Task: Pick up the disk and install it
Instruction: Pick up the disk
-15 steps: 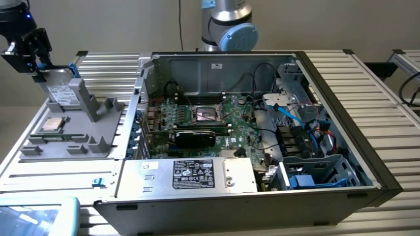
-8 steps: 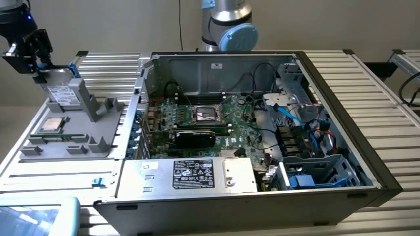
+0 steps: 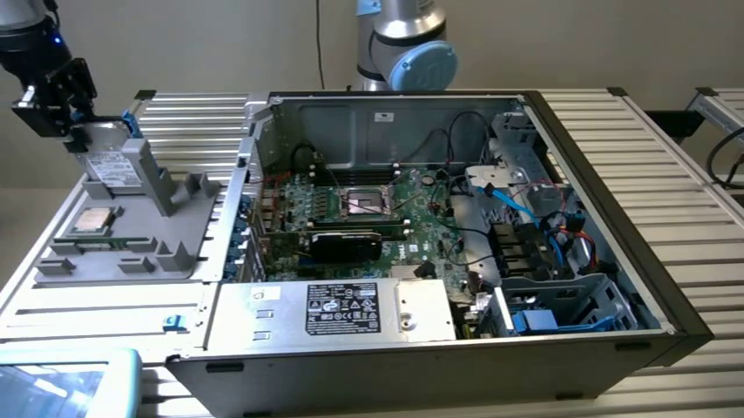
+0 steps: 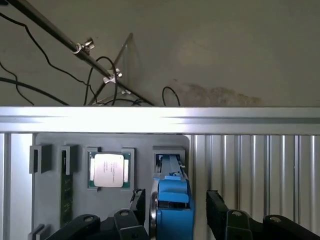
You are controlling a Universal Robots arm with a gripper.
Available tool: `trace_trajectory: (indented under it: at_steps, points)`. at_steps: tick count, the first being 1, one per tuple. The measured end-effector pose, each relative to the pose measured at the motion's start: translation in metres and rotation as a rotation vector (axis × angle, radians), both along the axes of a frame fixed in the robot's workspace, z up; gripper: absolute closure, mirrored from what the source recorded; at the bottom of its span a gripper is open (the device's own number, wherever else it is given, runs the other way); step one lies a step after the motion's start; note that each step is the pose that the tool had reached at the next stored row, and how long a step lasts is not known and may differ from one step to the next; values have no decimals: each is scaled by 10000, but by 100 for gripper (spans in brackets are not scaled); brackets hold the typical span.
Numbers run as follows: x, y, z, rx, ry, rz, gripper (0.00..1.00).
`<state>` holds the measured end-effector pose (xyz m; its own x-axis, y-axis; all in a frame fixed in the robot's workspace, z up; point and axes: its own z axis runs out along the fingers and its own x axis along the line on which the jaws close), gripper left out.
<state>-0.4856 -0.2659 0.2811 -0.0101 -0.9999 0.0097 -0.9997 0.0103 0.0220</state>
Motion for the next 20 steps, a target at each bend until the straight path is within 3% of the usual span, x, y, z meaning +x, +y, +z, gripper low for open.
trace_trajectory:
  at_steps: [7, 20]
  points:
    - [0, -1, -53, 43, 3, -1, 40]
    - [0, -13, -72, 46, 2, -53, 40]
